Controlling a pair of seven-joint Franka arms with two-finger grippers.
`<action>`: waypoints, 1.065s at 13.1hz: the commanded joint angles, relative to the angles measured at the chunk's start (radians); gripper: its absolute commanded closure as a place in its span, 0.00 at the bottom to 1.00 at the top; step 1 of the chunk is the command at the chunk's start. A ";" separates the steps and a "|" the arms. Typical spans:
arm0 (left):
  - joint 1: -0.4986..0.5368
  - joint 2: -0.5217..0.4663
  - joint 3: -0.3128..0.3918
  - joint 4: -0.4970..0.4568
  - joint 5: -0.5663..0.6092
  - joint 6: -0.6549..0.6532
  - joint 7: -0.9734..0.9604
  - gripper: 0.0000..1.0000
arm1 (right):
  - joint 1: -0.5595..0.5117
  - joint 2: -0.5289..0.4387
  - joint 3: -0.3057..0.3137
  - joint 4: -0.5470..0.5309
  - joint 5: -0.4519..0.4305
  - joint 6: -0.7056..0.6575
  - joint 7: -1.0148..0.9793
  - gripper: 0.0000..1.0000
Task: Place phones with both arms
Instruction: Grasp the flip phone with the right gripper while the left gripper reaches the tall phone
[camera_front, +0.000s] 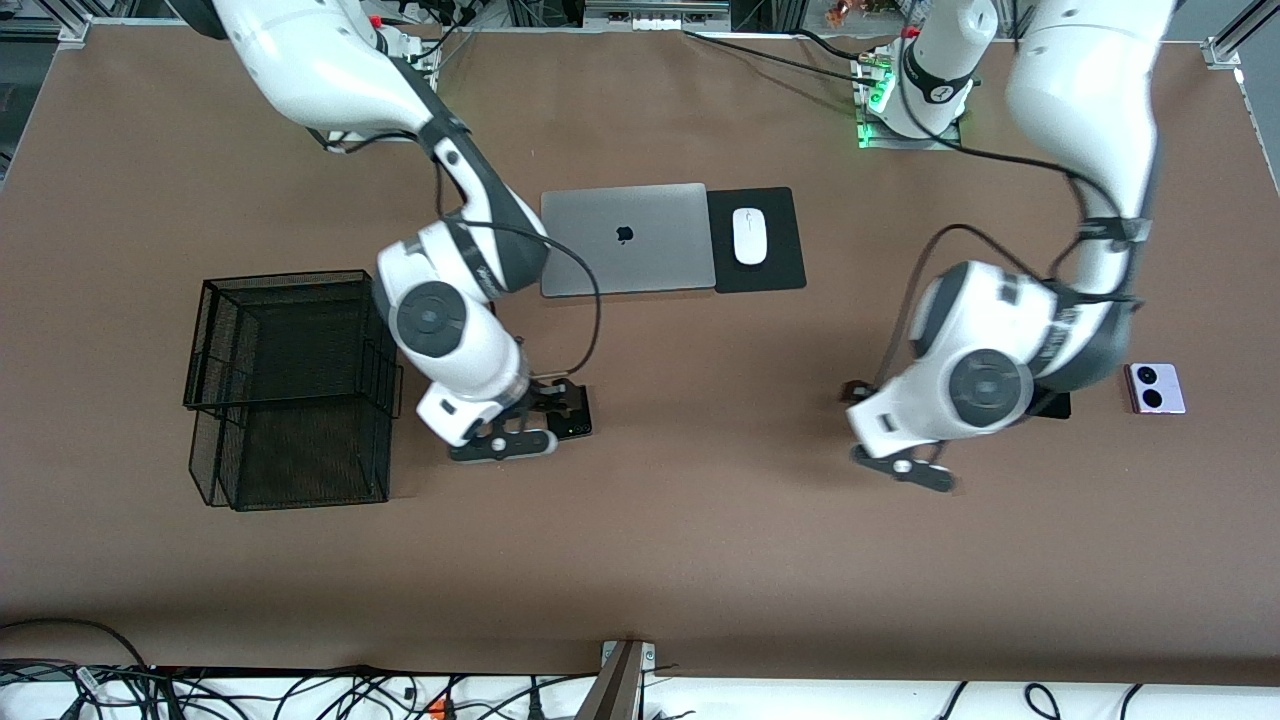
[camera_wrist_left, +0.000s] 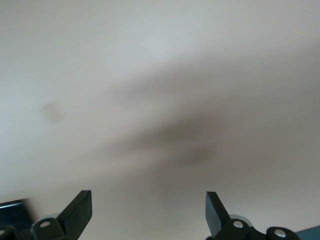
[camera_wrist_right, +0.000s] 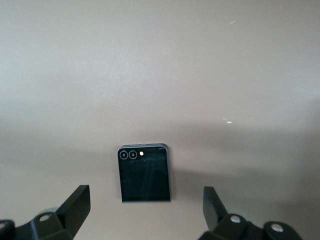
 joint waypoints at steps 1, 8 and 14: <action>0.124 -0.087 -0.015 -0.099 0.051 0.018 0.192 0.00 | 0.013 0.064 -0.009 0.016 -0.029 0.060 0.009 0.00; 0.352 -0.169 -0.019 -0.308 0.065 0.284 0.286 0.00 | 0.025 0.141 -0.008 0.010 -0.060 0.121 0.020 0.00; 0.488 -0.231 -0.026 -0.533 0.065 0.495 0.263 0.00 | 0.050 0.141 -0.008 0.008 -0.005 0.123 0.032 0.00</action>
